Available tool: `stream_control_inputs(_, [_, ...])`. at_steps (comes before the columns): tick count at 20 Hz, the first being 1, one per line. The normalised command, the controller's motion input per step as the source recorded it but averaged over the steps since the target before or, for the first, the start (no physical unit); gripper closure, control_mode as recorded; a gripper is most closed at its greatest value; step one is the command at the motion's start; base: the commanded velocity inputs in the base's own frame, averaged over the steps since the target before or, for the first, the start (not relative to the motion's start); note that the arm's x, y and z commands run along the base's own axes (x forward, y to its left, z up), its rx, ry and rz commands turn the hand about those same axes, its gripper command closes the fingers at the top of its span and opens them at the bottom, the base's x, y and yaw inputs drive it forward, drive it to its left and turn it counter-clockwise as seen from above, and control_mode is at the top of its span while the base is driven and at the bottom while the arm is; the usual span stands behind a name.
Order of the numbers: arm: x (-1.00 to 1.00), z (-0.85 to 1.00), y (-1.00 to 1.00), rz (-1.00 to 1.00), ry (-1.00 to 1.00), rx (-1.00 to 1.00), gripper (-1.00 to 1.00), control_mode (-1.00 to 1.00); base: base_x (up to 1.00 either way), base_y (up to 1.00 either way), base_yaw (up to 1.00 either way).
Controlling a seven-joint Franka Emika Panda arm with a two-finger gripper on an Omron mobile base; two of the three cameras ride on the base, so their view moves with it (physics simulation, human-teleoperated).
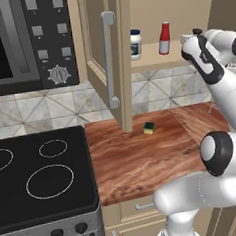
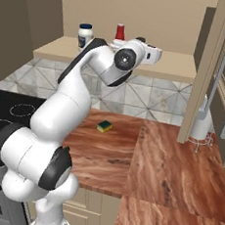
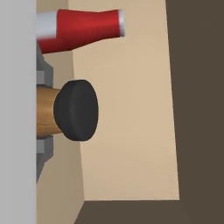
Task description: There are various items on the counter. Only move the condiments/shakers into the cabinet.
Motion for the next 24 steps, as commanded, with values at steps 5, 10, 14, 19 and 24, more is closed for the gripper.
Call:
stream_control_inputs(5, [0.23, -0.02, -0.05, 0.00, 0.00, -0.03, 1.00, -1.00, 0.00, 0.00, 0.00])
stream_control_inputs(10, [0.37, -0.14, 0.00, 0.00, 0.00, -0.08, 1.00, -1.00, 0.00, 0.00, 0.00])
stream_control_inputs(14, [0.30, -0.15, 0.00, 0.00, 0.00, -0.08, 1.00, -1.00, 0.00, 0.00, 0.00])
stream_control_inputs(19, [0.16, -0.12, -0.01, 0.00, 0.00, -0.04, 1.00, -1.00, 0.00, 0.00, 0.00])
stream_control_inputs(24, [0.06, -0.02, 0.00, 0.00, 0.00, 0.00, 1.00, -1.00, 0.00, 0.00, 0.00])
